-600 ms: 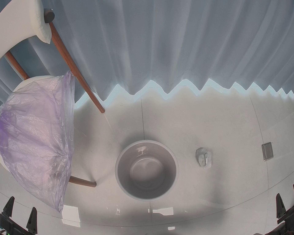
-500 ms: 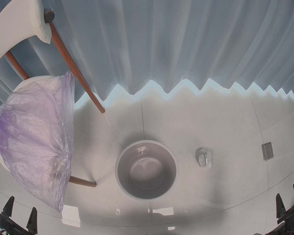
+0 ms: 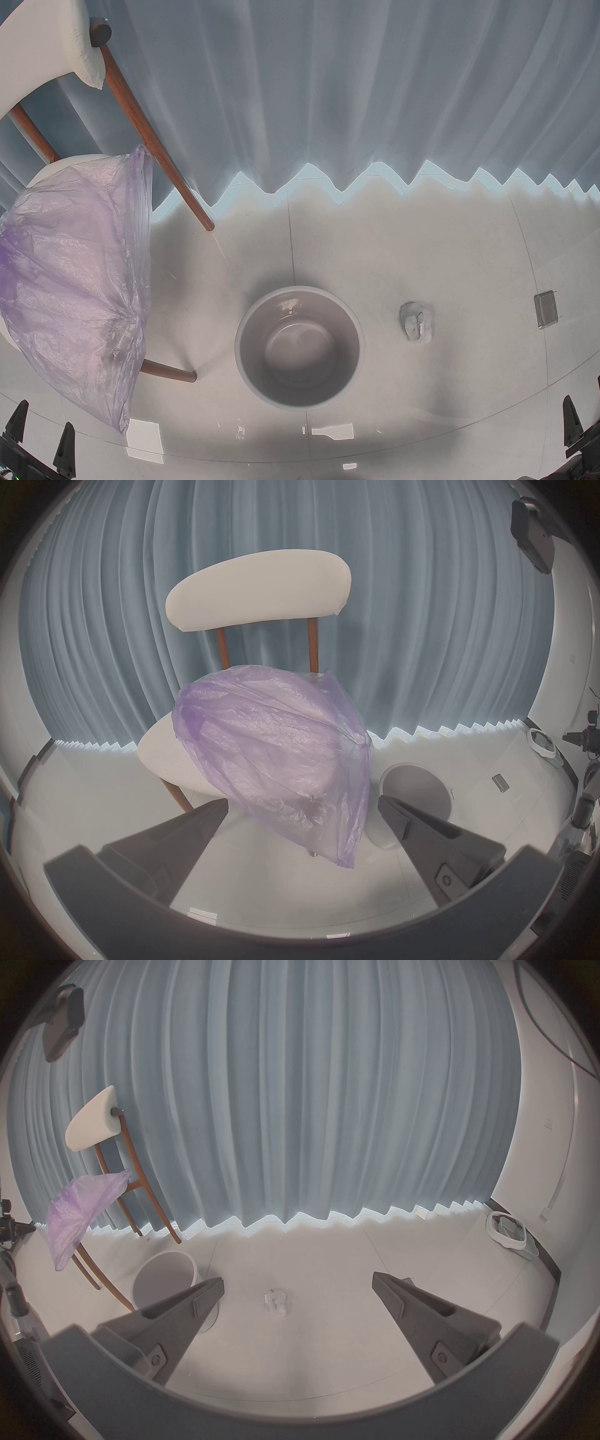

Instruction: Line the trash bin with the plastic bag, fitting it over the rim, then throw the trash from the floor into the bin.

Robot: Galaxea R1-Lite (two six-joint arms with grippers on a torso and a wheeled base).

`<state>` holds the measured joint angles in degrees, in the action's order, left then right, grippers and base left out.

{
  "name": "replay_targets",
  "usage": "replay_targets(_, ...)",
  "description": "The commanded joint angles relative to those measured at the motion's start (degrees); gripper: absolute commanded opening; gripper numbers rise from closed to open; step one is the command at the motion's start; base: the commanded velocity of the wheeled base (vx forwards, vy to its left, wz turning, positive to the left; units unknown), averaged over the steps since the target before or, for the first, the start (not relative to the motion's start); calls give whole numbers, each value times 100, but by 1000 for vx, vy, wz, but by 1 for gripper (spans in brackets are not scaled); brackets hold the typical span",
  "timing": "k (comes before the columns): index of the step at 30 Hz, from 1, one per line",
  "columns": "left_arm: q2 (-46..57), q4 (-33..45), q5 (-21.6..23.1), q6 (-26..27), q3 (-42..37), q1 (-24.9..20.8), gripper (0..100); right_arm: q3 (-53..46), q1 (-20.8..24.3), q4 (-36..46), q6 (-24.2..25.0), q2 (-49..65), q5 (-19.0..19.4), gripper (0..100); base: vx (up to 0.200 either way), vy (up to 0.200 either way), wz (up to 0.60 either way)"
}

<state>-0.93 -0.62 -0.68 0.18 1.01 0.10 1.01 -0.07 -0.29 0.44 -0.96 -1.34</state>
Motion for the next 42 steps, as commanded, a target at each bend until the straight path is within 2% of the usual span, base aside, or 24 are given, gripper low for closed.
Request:
replay_targets(1,93,1,-11,-1,-101,8,100,-101,-1,-6,0,96,2,100,0,0,0)
replay_targets(19,93,-43,-55,-18,-101,8,100,-101,-1,-6,18,88,2,100,0,0,0)
replay_targets(21,93,-869,24,254,-101,17,100,-101,-1,-6,18,96,2,100,0,0,0)
replay_targets(22,93,-1388,209,544,-101,17,100,-101,-1,-6,18,96,2,100,0,0,0)
replay_targets(24,93,-1458,341,571,-92,8,100,-101,-1,-6,18,88,2,100,0,0,0)
replay_targets(34,93,-1063,332,615,92,17,100,-101,-1,-6,9,88,2,100,0,0,0)
replay_targets(37,-171,-641,499,597,540,-71,100,-101,-1,-6,9,88,2,100,0,0,0)
replay_targets(42,-997,-632,930,579,989,-124,100,-101,-1,-6,9,96,11,100,0,0,0)
